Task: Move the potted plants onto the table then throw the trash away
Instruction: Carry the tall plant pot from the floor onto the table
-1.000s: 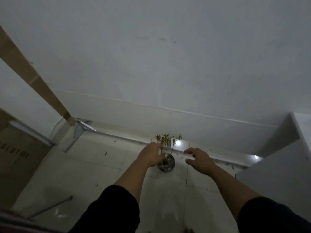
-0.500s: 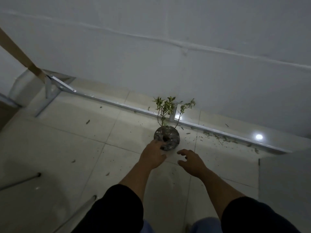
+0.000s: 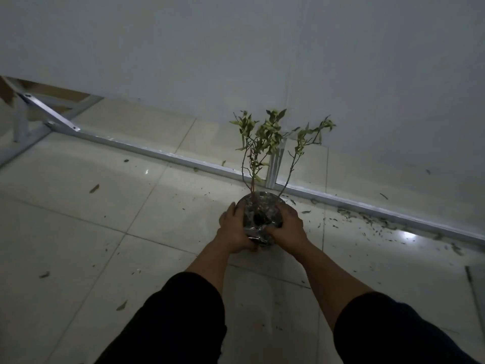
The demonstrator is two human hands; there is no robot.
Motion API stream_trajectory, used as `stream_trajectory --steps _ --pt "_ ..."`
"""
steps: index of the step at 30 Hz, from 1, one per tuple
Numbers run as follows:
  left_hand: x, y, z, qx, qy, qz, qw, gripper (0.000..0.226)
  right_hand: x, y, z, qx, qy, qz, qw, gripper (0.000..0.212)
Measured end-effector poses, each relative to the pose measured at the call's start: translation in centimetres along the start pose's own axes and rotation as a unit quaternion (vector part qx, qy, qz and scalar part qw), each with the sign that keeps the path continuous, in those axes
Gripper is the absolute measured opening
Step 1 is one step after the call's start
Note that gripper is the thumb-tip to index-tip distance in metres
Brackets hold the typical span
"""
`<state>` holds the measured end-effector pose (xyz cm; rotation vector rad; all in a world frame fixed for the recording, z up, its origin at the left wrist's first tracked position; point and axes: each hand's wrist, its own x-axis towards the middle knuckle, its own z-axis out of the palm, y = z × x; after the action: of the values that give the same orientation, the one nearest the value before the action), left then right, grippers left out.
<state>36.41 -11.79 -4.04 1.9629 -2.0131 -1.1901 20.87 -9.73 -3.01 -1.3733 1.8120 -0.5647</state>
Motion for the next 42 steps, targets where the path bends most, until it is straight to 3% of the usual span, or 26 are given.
stream_trajectory --steps 6,10,13,26,34,42 --pt "0.5 0.3 1.0 -0.093 0.012 0.04 0.995 0.129 0.2 0.7 1.3 0.058 0.009 0.014 0.998 0.093" --pt "-0.3 0.3 1.2 -0.121 0.042 0.07 0.989 0.122 -0.2 0.7 0.8 0.066 0.013 -0.001 0.998 0.074" --pt "-0.9 0.6 1.3 -0.126 0.062 0.077 0.987 0.116 -0.4 0.9 0.7 0.072 0.014 0.002 0.997 0.061" --pt "-3.5 3.3 -1.3 -0.088 0.084 0.144 0.982 0.11 -2.4 -1.2 -2.6 0.098 0.065 -0.078 0.99 0.054" --pt "-11.9 8.9 -7.9 -0.079 0.03 0.124 0.989 0.108 -9.8 -8.7 -9.1 0.111 0.059 -0.056 0.991 0.048" --pt "-20.7 19.8 -20.0 -0.064 -0.006 0.146 0.987 0.106 -18.1 -21.1 -20.3 0.095 0.069 -0.048 0.992 0.045"
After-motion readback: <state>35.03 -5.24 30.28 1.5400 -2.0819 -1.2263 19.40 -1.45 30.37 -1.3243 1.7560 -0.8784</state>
